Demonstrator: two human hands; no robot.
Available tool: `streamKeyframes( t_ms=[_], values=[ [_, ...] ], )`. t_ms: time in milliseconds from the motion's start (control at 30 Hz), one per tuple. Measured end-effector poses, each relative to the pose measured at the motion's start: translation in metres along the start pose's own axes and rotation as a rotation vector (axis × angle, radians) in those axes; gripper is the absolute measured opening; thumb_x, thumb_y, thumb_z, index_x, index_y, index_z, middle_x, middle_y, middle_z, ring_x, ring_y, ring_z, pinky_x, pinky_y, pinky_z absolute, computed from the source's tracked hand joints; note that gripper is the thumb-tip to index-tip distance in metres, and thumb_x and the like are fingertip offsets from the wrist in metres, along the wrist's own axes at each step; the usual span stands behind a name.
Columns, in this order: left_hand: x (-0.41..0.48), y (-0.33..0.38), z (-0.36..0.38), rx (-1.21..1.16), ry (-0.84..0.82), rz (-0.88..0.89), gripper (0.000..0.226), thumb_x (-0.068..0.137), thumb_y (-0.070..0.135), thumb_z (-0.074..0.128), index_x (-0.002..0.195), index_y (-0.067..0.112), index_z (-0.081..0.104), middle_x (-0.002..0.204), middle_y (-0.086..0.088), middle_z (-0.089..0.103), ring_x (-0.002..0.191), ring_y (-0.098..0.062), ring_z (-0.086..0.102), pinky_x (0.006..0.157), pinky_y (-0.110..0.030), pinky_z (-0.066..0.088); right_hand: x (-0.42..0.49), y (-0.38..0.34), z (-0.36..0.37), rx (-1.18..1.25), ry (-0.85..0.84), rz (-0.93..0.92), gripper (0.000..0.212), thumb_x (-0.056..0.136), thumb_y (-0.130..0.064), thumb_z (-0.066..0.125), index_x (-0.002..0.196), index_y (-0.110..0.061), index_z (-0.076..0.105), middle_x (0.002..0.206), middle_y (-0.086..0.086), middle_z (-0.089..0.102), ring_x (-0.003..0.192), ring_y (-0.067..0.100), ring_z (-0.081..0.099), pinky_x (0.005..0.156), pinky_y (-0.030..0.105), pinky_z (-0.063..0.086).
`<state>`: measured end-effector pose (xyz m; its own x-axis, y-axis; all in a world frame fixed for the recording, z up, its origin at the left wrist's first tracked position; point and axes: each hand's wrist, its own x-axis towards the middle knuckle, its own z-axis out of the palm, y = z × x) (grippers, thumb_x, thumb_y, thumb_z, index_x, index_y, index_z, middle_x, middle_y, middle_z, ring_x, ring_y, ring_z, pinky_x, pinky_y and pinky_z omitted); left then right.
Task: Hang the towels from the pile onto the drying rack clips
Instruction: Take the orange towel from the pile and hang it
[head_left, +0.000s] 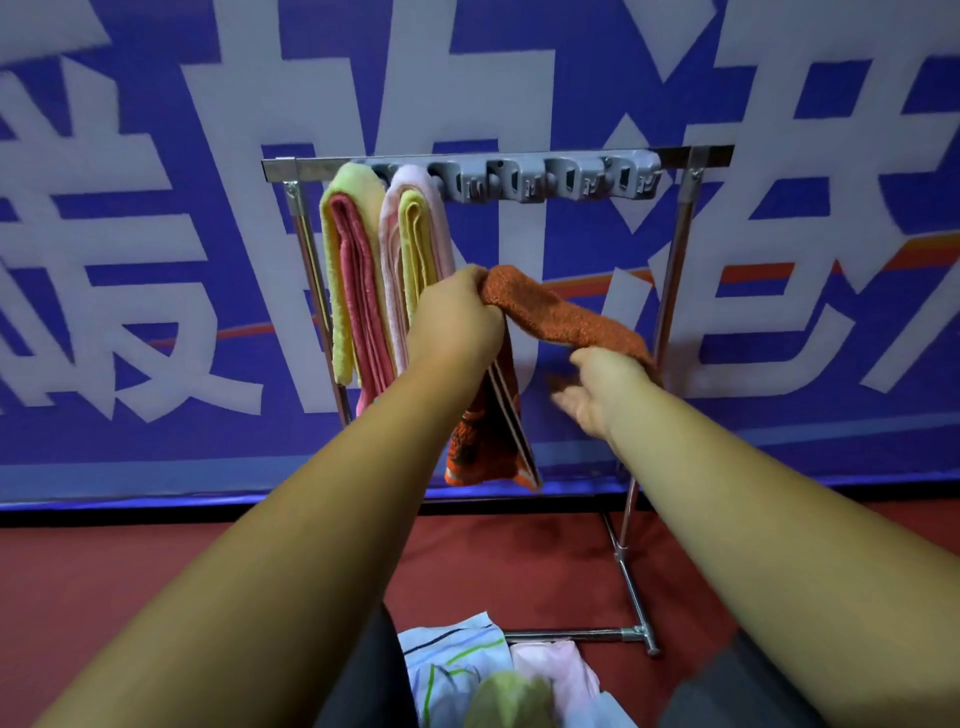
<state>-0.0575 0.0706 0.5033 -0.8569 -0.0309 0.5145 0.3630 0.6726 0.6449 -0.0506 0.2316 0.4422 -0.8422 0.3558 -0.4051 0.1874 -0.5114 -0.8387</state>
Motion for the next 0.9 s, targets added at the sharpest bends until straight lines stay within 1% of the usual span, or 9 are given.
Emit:
streamKeyframes(
  t_ms=[100, 233, 300, 367, 500, 633, 700, 800, 900],
  values=[
    [0.004, 0.021, -0.009, 0.062, 0.017, 0.082, 0.037, 0.092, 0.017, 0.055, 0.123, 0.024, 0.072, 0.11, 0.001, 0.074, 0.099, -0.022, 0.068, 0.082, -0.038, 0.057, -0.034, -0.003, 0.007, -0.247, -0.119, 0.215, 0.041, 0.106, -0.039, 0.064, 0.135, -0.014, 0.051, 0.129, 0.019, 0.059, 0.085, 0.042, 0.069, 0.059, 0.053, 0.063],
    [0.014, 0.032, -0.012, 0.088, 0.0, 0.099, 0.032, 0.095, 0.022, 0.055, 0.123, 0.025, 0.07, 0.106, 0.005, 0.071, 0.097, -0.019, 0.066, 0.081, -0.041, 0.061, -0.044, -0.022, 0.017, -0.688, -0.137, 0.357, 0.065, 0.098, -0.065, 0.06, 0.127, -0.007, 0.052, 0.124, 0.018, 0.063, 0.102, 0.039, 0.072, 0.077, 0.057, 0.062],
    [0.02, 0.036, -0.017, 0.078, 0.008, 0.117, 0.03, 0.095, 0.024, 0.055, 0.121, 0.025, 0.07, 0.104, 0.006, 0.071, 0.095, -0.018, 0.066, 0.08, -0.041, 0.061, -0.038, -0.031, 0.024, -0.987, -0.015, 0.152, 0.064, 0.101, -0.059, 0.053, 0.138, -0.007, 0.055, 0.133, 0.017, 0.063, 0.115, 0.036, 0.067, 0.088, 0.052, 0.061],
    [0.029, 0.035, -0.025, 0.081, 0.034, 0.12, 0.026, 0.094, 0.024, 0.056, 0.117, 0.025, 0.069, 0.1, 0.006, 0.069, 0.092, -0.017, 0.064, 0.073, -0.037, 0.057, -0.026, -0.04, 0.032, -1.133, 0.072, -0.231, 0.048, 0.1, -0.042, 0.055, 0.138, -0.012, 0.055, 0.135, 0.016, 0.061, 0.121, 0.038, 0.061, 0.096, 0.046, 0.056],
    [0.049, 0.03, -0.04, 0.123, 0.091, 0.097, 0.021, 0.091, 0.018, 0.058, 0.11, 0.021, 0.067, 0.091, 0.004, 0.059, 0.087, -0.022, 0.063, 0.069, -0.037, 0.053, -0.039, -0.067, 0.042, -1.017, 0.018, -0.611, 0.018, 0.1, -0.025, 0.048, 0.106, -0.022, 0.065, 0.095, 0.008, 0.067, 0.081, 0.028, 0.064, 0.059, 0.032, 0.042],
    [0.058, 0.025, -0.04, 0.257, 0.054, 0.168, 0.031, 0.093, 0.02, 0.06, 0.123, 0.024, 0.062, 0.107, 0.006, 0.052, 0.094, -0.021, 0.059, 0.07, -0.041, 0.055, -0.048, -0.092, 0.059, -0.958, -0.028, -0.7, 0.027, 0.099, -0.018, 0.047, 0.074, -0.016, 0.054, 0.068, 0.004, 0.053, 0.063, 0.024, 0.049, 0.053, 0.032, 0.032],
    [0.06, 0.022, -0.035, 0.315, 0.005, 0.185, 0.035, 0.094, 0.02, 0.061, 0.128, 0.027, 0.059, 0.121, 0.0, 0.055, 0.101, -0.024, 0.059, 0.076, -0.044, 0.058, -0.047, -0.103, 0.068, -0.977, -0.047, -0.731, 0.025, 0.096, -0.016, 0.047, 0.072, -0.016, 0.048, 0.065, 0.005, 0.046, 0.062, 0.024, 0.043, 0.054, 0.033, 0.028],
    [0.068, 0.024, -0.029, 0.308, 0.001, 0.187, 0.028, 0.09, 0.018, 0.06, 0.118, 0.024, 0.06, 0.116, -0.003, 0.059, 0.099, -0.026, 0.061, 0.074, -0.043, 0.056, -0.049, -0.118, 0.081, -1.038, -0.044, -0.775, 0.024, 0.094, -0.014, 0.047, 0.07, -0.015, 0.047, 0.065, 0.005, 0.045, 0.059, 0.021, 0.039, 0.052, 0.033, 0.026],
    [0.08, 0.032, -0.024, 0.292, 0.008, 0.193, 0.03, 0.088, 0.025, 0.064, 0.117, 0.018, 0.059, 0.117, -0.003, 0.059, 0.099, -0.025, 0.06, 0.069, -0.035, 0.043, -0.047, -0.13, 0.095, -1.028, -0.032, -0.792, 0.027, 0.091, -0.011, 0.049, 0.065, -0.017, 0.044, 0.064, 0.004, 0.045, 0.057, 0.021, 0.039, 0.049, 0.032, 0.025]
  ],
)
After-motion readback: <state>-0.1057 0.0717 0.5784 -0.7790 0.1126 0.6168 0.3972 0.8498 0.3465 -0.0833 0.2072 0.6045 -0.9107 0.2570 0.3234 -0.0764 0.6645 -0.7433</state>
